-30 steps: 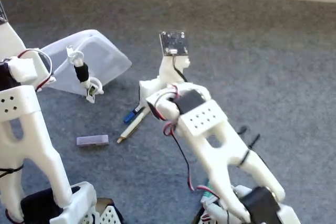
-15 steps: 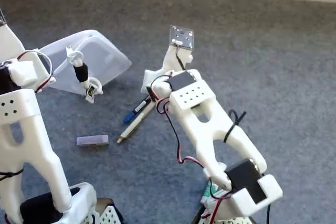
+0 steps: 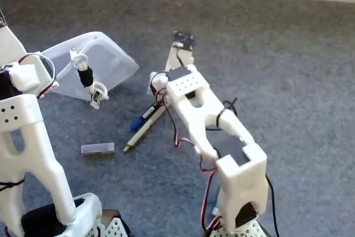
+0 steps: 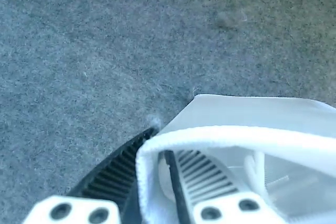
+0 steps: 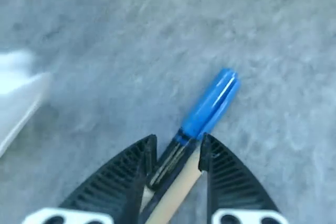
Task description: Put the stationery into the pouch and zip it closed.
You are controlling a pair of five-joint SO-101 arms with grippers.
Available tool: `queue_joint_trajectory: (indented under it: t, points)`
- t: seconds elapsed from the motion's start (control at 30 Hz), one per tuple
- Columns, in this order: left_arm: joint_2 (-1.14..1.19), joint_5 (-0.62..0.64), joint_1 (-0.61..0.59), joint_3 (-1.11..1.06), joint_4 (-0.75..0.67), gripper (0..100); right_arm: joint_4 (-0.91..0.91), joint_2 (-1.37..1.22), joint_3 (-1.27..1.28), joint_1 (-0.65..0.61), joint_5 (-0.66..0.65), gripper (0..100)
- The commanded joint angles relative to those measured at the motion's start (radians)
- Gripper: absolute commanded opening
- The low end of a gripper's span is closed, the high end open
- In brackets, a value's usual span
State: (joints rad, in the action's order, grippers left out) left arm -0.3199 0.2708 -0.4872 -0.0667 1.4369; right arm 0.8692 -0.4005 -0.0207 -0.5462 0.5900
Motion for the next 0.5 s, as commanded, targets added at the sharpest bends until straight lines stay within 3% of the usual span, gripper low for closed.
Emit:
queue_joint_trajectory:
  t: [0.0,0.2,0.47]
  points:
    - [0.008,0.012,-0.013,-0.008,-0.021,1,-0.010,-0.053,-0.133,0.039,0.005,12.7]
    - [0.012,0.012,-0.013,-0.008,-0.023,1,0.076,-0.166,-0.251,0.041,0.005,11.8]
    - [0.013,0.012,-0.013,-0.008,-0.021,1,0.260,-0.328,-0.510,0.044,0.003,0.9]
